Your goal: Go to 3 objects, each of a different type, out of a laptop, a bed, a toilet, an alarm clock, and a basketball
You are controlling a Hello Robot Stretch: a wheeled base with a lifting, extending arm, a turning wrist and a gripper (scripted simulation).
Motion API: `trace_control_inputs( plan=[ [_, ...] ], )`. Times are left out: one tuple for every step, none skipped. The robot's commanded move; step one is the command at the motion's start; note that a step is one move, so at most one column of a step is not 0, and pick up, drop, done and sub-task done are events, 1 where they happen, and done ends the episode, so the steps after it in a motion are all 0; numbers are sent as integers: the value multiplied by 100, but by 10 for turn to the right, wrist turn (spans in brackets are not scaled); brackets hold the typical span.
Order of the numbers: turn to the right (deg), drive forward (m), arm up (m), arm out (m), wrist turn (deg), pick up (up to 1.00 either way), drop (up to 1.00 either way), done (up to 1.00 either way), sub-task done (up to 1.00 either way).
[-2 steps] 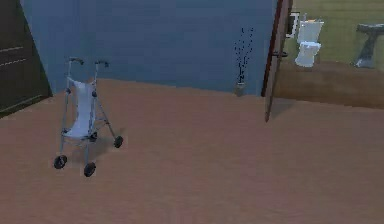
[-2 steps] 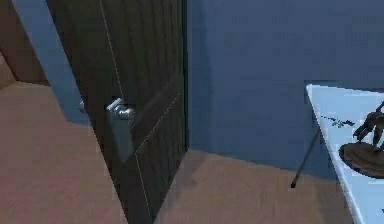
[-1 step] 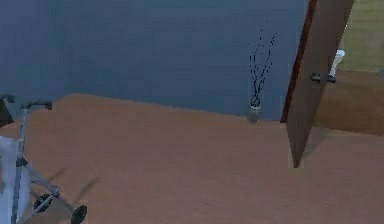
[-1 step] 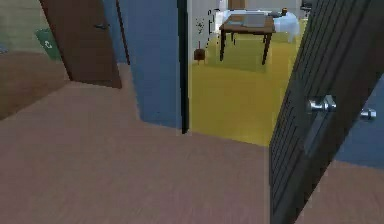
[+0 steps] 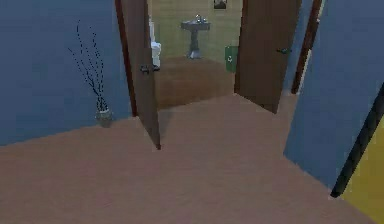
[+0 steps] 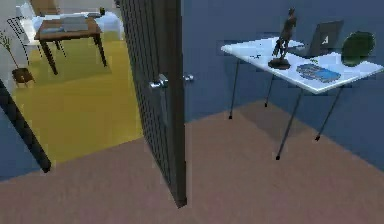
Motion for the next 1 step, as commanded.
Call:
trace_control_inputs(
  plan=[
    [450,0,0,0,0,0,0,0,0]
  ],
)
